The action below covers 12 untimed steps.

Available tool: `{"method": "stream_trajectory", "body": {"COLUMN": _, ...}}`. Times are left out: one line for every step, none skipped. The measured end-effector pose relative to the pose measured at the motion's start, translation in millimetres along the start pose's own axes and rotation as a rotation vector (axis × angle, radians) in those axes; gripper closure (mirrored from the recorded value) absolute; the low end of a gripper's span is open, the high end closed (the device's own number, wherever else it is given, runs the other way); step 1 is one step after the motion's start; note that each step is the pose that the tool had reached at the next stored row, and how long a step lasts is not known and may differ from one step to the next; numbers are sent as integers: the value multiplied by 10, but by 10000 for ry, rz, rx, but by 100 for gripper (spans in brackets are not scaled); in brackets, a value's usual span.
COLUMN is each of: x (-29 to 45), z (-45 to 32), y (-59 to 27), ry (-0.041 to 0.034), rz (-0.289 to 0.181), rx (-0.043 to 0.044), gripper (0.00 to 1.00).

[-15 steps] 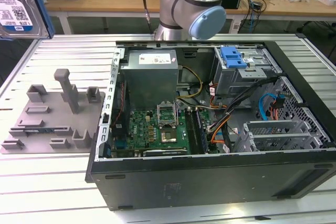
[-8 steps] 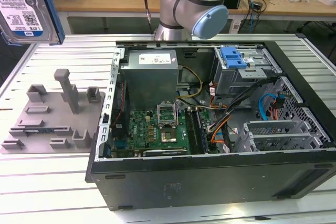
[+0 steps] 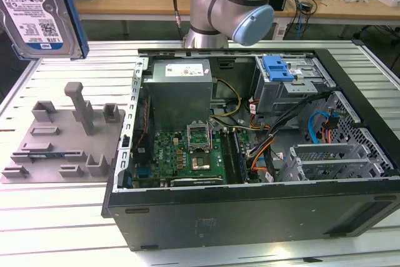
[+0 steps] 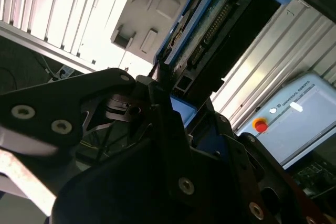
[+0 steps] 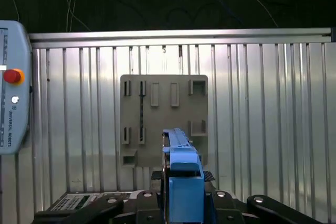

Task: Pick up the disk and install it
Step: 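Pick up the disk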

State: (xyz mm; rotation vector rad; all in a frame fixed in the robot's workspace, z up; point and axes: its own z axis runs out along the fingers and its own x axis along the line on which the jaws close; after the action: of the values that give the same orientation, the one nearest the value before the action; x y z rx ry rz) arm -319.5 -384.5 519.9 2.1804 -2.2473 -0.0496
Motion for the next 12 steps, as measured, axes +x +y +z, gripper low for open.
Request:
{"method": "stream_trajectory", "body": {"x": 22, "z": -1, "y": -30, "ry": -1, "rz": -1, "rx": -2, "gripper": 63}}
{"method": "stream_trajectory", "body": {"x": 62, "z": -3, "y": -88, "ry": -1, "rz": 2, "rx": -5, "gripper": 63}}
{"method": "stream_trajectory", "body": {"x": 100, "z": -5, "y": -142, "ry": -1, "rz": -1, "rx": -9, "gripper": 63}}
{"method": "stream_trajectory", "body": {"x": 127, "z": -7, "y": -181, "ry": -1, "rz": -1, "rx": -11, "gripper": 63}}
{"method": "stream_trajectory", "body": {"x": 151, "z": -8, "y": -217, "ry": 0, "rz": 1, "rx": -14, "gripper": 63}}
{"method": "stream_trajectory", "body": {"x": 181, "z": -10, "y": -261, "ry": -1, "rz": -1, "rx": -17, "gripper": 63}}
{"method": "stream_trajectory", "body": {"x": 201, "z": -11, "y": -292, "ry": -1, "rz": -1, "rx": -20, "gripper": 63}}
{"method": "stream_trajectory", "body": {"x": 235, "z": -13, "y": -344, "ry": 0, "rz": 1, "rx": -24, "gripper": 63}}
{"method": "stream_trajectory", "body": {"x": 267, "z": -15, "y": -394, "ry": 0, "rz": -1, "rx": -27, "gripper": 63}}
{"method": "stream_trajectory", "body": {"x": 301, "z": -17, "y": -448, "ry": 0, "rz": 0, "rx": -32, "gripper": 63}}
{"method": "stream_trajectory", "body": {"x": 319, "z": -18, "y": -483, "ry": 0, "rz": 1, "rx": -34, "gripper": 63}}
{"method": "stream_trajectory", "body": {"x": 342, "z": -20, "y": -530, "ry": 0, "rz": -2, "rx": -37, "gripper": 63}}
